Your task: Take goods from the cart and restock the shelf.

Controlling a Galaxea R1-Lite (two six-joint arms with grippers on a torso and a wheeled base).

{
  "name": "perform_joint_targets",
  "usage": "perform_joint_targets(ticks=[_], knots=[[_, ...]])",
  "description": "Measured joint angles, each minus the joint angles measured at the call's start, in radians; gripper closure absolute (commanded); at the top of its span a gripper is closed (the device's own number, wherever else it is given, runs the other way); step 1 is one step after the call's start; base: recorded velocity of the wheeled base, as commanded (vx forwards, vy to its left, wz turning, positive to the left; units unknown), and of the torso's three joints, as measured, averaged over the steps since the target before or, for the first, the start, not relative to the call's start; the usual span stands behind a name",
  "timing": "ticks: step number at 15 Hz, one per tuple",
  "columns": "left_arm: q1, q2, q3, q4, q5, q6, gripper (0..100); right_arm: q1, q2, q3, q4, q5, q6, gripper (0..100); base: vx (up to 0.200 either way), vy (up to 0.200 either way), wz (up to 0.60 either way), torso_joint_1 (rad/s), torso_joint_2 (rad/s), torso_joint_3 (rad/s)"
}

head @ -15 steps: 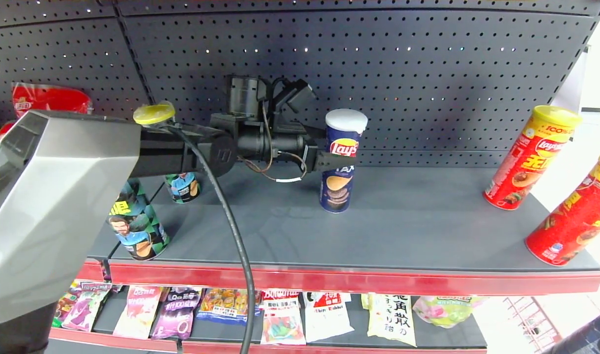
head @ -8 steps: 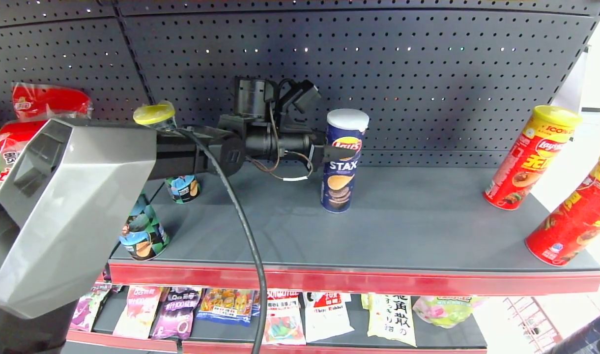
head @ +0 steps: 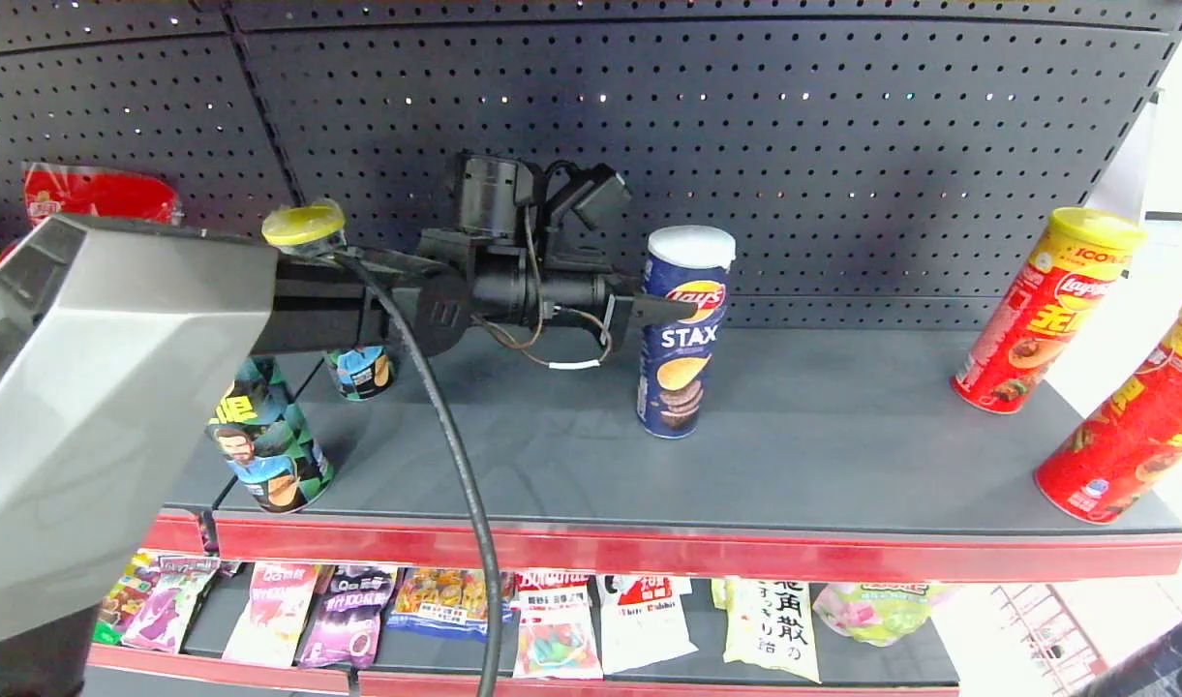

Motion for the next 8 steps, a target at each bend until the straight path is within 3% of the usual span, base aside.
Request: perform_joint_targets(ticks=[2, 4, 8], knots=[[0.0, -0.073, 0.127, -0.003, -0.036, 0.019, 100, 0.001, 0.0, -0.001, 0.0, 0.0, 0.0, 100, 0.0, 0.0, 0.0, 0.0, 0.0, 0.0], [-0.001, -0.137, 0.225, -0.002, -0.077, 0.06, 100, 0.001, -0.002, -0.001, 0.0, 0.0, 0.0, 100, 0.0, 0.0, 0.0, 0.0, 0.0, 0.0], [-0.001, -0.198, 0.306, -0.002, -0.121, 0.094, 100, 0.001, -0.003, -0.004, 0.0, 0.001, 0.0, 100, 0.0, 0.0, 0.0, 0.0, 0.0, 0.0]])
